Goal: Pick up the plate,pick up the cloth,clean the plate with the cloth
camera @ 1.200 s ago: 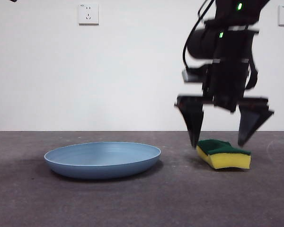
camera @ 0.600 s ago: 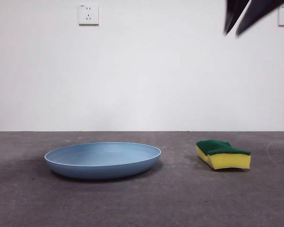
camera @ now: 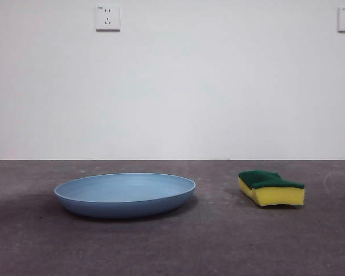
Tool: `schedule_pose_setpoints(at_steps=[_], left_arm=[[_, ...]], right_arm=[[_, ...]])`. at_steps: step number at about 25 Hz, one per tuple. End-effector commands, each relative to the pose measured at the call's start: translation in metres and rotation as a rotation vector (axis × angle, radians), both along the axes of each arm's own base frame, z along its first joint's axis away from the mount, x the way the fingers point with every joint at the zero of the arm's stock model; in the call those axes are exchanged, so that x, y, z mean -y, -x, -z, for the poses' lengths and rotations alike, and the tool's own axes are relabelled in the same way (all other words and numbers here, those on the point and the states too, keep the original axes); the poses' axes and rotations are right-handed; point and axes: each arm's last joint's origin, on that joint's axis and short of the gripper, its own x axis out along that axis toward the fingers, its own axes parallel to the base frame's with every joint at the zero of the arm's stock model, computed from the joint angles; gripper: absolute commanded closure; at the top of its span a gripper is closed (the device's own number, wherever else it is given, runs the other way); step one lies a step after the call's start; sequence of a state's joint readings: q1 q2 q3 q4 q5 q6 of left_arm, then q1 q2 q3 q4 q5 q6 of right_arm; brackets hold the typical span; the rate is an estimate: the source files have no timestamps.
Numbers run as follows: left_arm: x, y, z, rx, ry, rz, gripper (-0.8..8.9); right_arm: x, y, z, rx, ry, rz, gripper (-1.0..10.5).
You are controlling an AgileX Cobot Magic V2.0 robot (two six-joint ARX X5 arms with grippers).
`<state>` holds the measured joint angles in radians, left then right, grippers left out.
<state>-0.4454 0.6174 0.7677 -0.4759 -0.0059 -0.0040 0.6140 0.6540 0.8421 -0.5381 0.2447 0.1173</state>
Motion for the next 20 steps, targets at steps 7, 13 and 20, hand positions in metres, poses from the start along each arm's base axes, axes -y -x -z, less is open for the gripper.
schedule_pose_setpoints(at_steps=[7, 13, 20], left_arm=[[-0.003, 0.012, 0.042, 0.001, 0.095, 0.003, 8.17], [-0.002, 0.009, 0.045, -0.03, 0.073, -0.005, 8.16], [-0.001, 0.007, 0.047, -0.046, 0.066, -0.005, 8.17]], right_arm=[[0.005, 0.006, 0.042, -0.084, -0.039, 0.056, 9.6], [0.005, 0.006, 0.042, -0.084, -0.039, 0.055, 9.6], [0.005, 0.006, 0.042, -0.084, -0.039, 0.055, 9.6]])
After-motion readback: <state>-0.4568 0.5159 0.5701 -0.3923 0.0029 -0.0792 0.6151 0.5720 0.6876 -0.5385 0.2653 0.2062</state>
